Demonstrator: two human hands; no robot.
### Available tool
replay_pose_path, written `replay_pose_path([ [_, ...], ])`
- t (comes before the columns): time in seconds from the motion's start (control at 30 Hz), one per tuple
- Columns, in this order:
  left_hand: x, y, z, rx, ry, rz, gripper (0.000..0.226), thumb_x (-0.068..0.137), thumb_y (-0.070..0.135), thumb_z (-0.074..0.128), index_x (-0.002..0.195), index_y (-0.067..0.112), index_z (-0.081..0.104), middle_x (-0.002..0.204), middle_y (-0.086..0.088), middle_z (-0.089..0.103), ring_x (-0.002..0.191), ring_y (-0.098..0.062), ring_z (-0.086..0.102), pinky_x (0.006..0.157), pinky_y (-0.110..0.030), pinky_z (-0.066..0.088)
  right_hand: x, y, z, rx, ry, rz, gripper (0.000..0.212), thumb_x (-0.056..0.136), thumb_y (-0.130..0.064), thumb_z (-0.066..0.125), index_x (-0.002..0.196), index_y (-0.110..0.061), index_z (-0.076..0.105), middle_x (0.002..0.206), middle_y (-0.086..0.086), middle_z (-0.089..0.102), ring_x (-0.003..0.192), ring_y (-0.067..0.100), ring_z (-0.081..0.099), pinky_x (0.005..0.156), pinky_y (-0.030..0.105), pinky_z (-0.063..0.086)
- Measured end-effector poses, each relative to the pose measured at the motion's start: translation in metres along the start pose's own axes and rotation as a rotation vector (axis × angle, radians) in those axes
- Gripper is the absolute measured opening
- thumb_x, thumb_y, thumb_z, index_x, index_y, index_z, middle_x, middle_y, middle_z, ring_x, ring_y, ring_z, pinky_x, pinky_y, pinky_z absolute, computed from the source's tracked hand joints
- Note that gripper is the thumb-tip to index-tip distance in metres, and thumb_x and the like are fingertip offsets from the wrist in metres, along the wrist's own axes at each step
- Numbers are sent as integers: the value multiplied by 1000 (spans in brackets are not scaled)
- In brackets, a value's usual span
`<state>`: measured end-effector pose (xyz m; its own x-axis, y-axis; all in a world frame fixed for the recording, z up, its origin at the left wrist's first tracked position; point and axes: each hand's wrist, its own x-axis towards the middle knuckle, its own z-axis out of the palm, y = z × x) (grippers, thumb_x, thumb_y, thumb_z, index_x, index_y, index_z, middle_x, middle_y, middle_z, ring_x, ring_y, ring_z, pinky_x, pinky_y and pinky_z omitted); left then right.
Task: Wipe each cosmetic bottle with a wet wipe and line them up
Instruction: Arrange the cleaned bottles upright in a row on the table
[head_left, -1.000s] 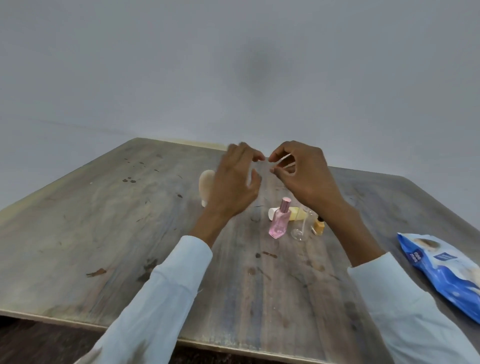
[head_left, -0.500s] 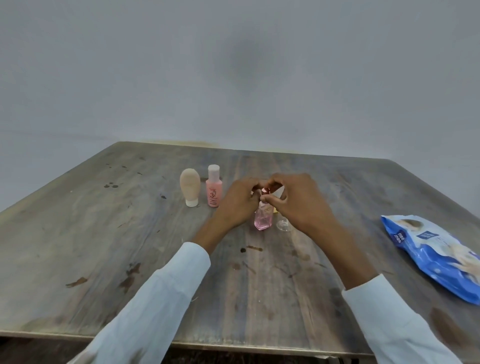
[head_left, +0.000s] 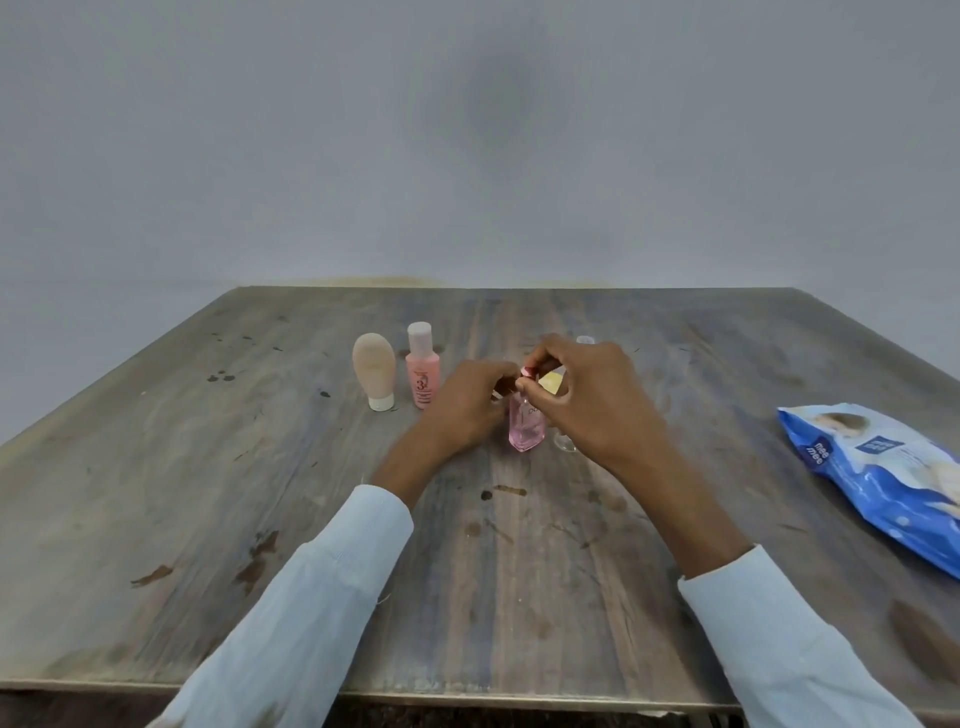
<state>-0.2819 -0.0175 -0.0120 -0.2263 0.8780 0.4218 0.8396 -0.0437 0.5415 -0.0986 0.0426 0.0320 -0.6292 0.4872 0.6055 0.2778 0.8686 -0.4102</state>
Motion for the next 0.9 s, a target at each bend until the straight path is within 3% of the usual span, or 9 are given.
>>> replay_pose_path([
  [0.1,-1,2,1,7,-10,-6,15,96,8,71,109,13,76,105,-3,79,95,-17,72,83,-33,59,-3,-2,3,13,-16,15,20,89,-26,84,101,-23,68,92,-7,74,80,11,61,74,40,57],
  [0.17,-1,2,0,11,-18,-6,18,94,6,73,110,14,75,108,-4,79,98,-18,73,85,-34,59,-4,-5,5,7,-32,26,25,89,-30,84,102,-26,63,91,-7,72,85,14,65,73,43,59],
  [0.33,-3,6,-2,48,-31,71,26,92,5,76,116,13,71,112,-5,72,96,-19,67,79,-25,50,-6,-9,8,-39,-38,48,28,94,-32,80,104,-26,56,89,-5,72,83,16,69,72,44,62],
  [0.5,-5,7,-1,90,-80,117,27,94,-1,68,119,7,72,122,-11,65,107,-23,62,92,-35,50,-7,-14,5,-51,-53,55,29,95,-32,79,105,-23,53,90,-2,70,77,13,64,63,24,47],
  [0.73,-3,6,-1,144,-13,53,23,83,3,82,104,10,76,106,-2,67,92,-19,64,86,-44,57,-8,-15,6,-33,-73,65,48,85,-39,89,107,-21,51,89,-6,68,81,16,66,70,34,55],
  [0.83,-6,9,-9,65,76,71,28,81,4,83,95,19,64,97,5,67,89,-17,65,80,-41,57,-8,-15,7,-52,-77,48,47,86,-36,89,107,-23,49,89,-4,69,78,15,66,64,30,49],
  [0.9,-7,10,-18,22,127,99,38,81,4,84,101,27,62,100,9,66,94,-13,64,82,-35,54,-9,-15,7,-64,-85,47,46,89,-34,86,107,-26,45,88,-4,68,77,14,64,60,24,42],
])
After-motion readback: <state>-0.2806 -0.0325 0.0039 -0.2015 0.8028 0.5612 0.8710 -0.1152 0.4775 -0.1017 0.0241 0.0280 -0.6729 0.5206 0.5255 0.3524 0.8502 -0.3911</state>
